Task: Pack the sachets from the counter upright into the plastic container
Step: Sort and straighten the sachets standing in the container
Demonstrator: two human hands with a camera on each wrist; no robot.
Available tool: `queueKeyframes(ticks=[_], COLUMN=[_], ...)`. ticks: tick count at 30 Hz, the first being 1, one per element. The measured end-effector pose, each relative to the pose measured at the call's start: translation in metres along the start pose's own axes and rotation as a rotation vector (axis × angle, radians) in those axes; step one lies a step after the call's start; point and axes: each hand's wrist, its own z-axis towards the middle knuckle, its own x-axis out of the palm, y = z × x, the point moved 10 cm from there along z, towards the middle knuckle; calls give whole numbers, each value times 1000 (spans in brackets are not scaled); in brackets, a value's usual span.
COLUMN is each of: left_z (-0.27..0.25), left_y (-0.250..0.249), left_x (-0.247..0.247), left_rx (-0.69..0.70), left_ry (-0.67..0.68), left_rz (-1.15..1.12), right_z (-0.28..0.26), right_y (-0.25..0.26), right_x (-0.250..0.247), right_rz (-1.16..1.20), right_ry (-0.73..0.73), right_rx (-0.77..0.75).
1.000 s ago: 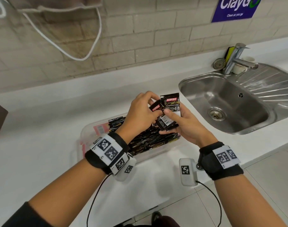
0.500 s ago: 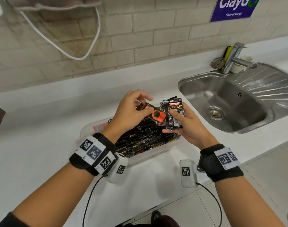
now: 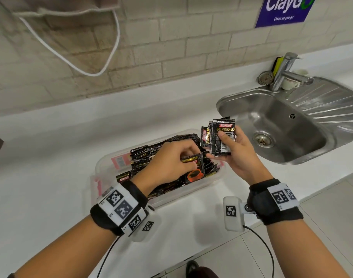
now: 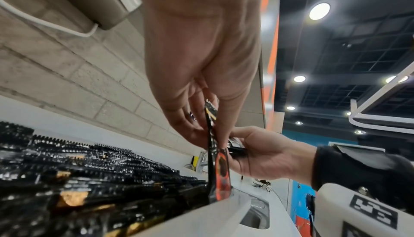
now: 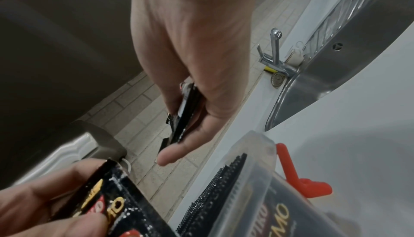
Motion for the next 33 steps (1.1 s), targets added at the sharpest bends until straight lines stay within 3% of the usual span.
queueKeyframes(ticks=[8, 13, 19, 24, 33], left_z=[2, -3, -9, -10, -11], left_y=[-2, 0, -4, -8, -1], left_x=[1, 20, 32, 30, 41], left_rx=[5, 7, 74, 102, 89], left_ry=[21, 115, 125, 221, 275], left_rz=[37, 108, 385, 259, 419], right_z=[1, 3, 2, 2, 1], right_y=[-4, -4, -7, -9, -13], right_x=[1, 4, 6, 7, 12], right_rz=[-22, -41, -38, -49, -35], right_ry=[-4, -1, -2, 4, 23], right_rx=[16, 19, 40, 47, 57])
